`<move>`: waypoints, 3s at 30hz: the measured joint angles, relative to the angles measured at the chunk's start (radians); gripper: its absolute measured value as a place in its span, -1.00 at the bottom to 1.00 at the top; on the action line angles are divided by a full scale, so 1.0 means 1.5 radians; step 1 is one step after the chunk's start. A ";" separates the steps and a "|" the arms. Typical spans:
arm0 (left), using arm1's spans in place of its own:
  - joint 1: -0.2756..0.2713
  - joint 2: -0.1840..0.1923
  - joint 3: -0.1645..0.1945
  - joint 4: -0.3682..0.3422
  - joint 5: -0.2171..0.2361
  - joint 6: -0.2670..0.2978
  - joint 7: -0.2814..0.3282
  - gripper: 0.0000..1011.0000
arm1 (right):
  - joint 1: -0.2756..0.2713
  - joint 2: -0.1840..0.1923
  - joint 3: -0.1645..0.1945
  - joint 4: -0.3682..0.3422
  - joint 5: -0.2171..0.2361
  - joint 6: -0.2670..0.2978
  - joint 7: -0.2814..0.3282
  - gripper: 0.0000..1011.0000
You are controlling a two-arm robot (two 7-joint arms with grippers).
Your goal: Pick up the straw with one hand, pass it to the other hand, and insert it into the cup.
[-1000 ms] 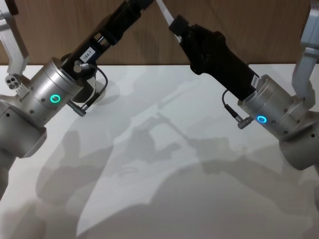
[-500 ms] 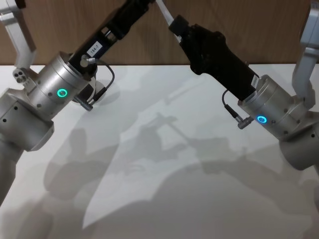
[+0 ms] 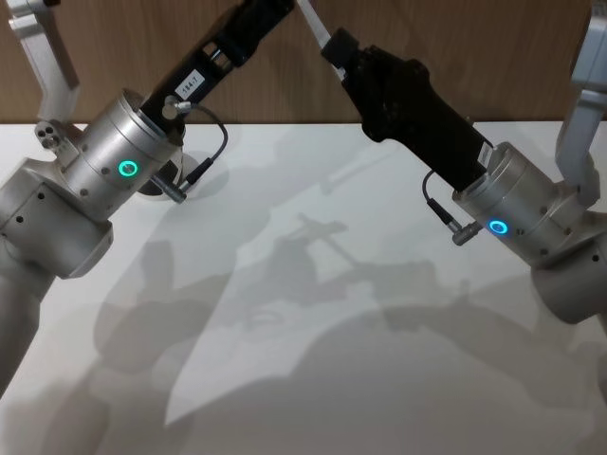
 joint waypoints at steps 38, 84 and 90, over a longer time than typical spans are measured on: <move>-0.010 0.010 0.012 0.011 -0.015 -0.020 0.019 -0.96 | 0.000 0.000 0.000 0.000 0.000 0.000 0.000 -0.99; 0.025 0.101 0.010 -0.091 0.140 -0.131 0.198 -0.99 | 0.000 0.000 0.000 0.000 0.000 0.000 0.000 0.98; 0.036 0.121 0.003 -0.116 0.188 -0.145 0.245 -0.99 | 0.000 0.000 0.000 0.000 0.000 0.000 0.000 0.98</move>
